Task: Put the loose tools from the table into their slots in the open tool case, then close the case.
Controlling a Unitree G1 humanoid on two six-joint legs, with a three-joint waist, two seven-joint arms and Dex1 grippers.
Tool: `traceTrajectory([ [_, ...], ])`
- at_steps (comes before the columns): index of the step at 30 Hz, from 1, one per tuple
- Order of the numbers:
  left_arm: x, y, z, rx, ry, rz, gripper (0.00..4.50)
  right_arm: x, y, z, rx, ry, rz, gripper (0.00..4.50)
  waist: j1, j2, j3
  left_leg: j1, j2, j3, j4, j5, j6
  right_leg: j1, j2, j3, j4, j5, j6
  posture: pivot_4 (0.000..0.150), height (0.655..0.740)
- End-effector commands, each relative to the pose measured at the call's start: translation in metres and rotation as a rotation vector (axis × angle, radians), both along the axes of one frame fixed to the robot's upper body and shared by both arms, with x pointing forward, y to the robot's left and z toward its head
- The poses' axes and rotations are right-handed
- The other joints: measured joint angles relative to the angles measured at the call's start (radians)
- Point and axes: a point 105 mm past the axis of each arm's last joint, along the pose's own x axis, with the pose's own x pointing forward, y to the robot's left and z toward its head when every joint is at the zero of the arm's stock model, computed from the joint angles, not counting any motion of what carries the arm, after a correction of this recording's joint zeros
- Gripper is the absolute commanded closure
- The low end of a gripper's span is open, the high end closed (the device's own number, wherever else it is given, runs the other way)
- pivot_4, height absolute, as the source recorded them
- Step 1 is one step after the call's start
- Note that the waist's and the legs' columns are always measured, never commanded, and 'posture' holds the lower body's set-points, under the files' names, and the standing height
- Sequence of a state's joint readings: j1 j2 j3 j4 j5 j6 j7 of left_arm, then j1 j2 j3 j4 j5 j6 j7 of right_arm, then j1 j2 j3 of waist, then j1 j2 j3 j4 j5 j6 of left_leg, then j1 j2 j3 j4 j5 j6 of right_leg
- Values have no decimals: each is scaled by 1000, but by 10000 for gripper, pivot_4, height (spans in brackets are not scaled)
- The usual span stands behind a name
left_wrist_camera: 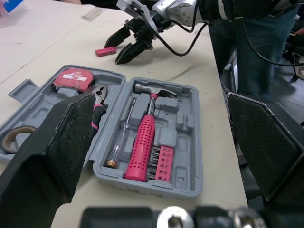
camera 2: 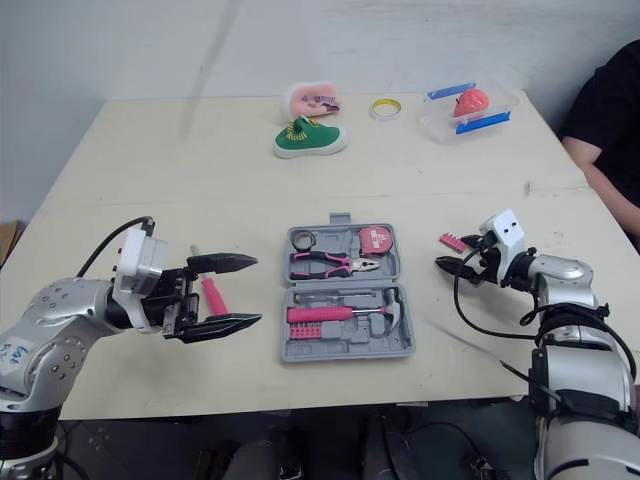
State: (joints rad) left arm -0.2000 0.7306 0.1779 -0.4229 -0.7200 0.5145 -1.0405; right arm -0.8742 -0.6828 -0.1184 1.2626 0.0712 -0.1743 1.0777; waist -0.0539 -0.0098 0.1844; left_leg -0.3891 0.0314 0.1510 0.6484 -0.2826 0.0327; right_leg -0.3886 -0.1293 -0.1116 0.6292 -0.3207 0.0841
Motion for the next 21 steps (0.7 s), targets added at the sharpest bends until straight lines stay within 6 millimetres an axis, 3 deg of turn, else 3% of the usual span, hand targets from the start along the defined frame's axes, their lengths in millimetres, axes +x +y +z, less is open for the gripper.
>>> traceTrajectory([
  [1,-7,-4,4,12,-18,-43,0,-6,-5,-21,-10,55,-51,21547,0,0,0,0,0,0,0,0,0,0,0,0,0,0,0,1500,7400],
  [4,-9,-5,3,10,-14,-51,0,-5,-7,-22,-1,47,-76,36215,0,-2,-1,1,0,0,0,0,0,2,0,0,0,0,0,1500,7400],
  [5,-9,-5,2,10,-13,-51,0,-5,-8,-23,0,46,-82,37438,0,-2,-1,3,0,-1,1,0,0,4,0,0,-1,0,0,1500,7400],
  [9,-14,-5,1,7,-6,-60,0,-9,-17,-22,16,-6,-121,37430,2,-4,-2,4,0,-4,1,-2,-2,8,-1,-2,-3,1,1,1500,7400],
  [13,-13,-7,3,-4,-30,-68,0,-12,-19,-4,7,-94,-60,37431,13,-3,-2,4,-1,-5,1,-5,-6,9,-2,-2,-3,2,2,1500,7400],
  [21,-8,-5,5,12,-70,-108,0,-27,-11,57,-44,-231,175,37431,24,5,3,1,-1,-4,0,-1,0,4,-1,-3,-2,1,1,1500,7400],
])
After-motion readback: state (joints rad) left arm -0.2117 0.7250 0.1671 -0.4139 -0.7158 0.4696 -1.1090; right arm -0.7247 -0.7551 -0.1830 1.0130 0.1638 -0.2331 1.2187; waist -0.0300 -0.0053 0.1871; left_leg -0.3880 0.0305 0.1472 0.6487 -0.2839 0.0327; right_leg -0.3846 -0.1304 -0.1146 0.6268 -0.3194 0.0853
